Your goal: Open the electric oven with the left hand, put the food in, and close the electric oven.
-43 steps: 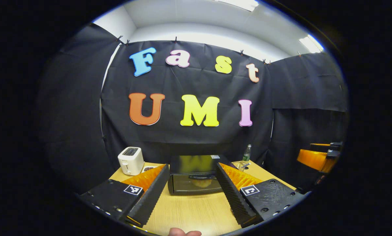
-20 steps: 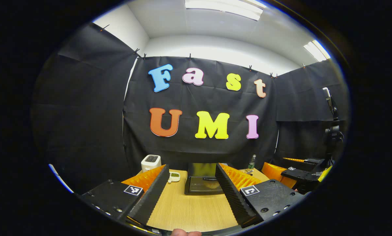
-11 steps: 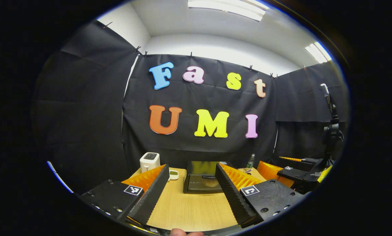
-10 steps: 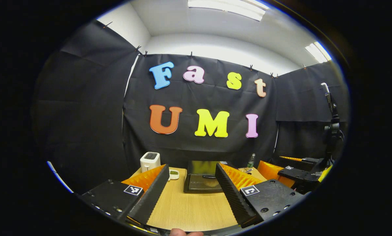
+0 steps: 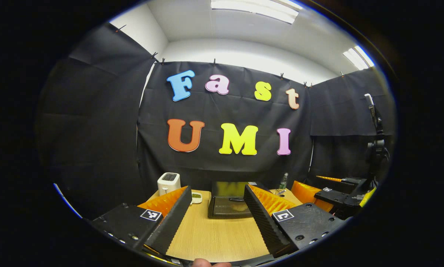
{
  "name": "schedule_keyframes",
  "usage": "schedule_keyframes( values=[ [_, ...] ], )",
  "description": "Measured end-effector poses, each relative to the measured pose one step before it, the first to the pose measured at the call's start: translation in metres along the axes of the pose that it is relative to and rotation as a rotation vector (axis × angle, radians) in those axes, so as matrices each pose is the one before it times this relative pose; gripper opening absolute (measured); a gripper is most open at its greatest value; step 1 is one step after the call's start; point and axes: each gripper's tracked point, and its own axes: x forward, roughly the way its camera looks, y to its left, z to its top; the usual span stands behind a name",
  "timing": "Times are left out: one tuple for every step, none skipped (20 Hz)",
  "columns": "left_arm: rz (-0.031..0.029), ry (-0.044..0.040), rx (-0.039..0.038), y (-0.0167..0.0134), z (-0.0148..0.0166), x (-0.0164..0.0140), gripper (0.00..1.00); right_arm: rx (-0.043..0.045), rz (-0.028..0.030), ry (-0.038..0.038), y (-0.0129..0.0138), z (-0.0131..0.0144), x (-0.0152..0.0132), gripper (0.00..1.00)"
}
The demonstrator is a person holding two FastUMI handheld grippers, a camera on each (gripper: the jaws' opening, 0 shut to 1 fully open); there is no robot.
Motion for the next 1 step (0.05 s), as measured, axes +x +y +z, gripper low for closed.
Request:
schedule_keyframes(
  values=[
    [-0.00858,0.00145,0.00333,-0.00288,-0.00107,0.00078,0.93,0.00393,-0.00479,-0.00652,-0.00172,0.00004,-0.00085,0.91]
  ],
)
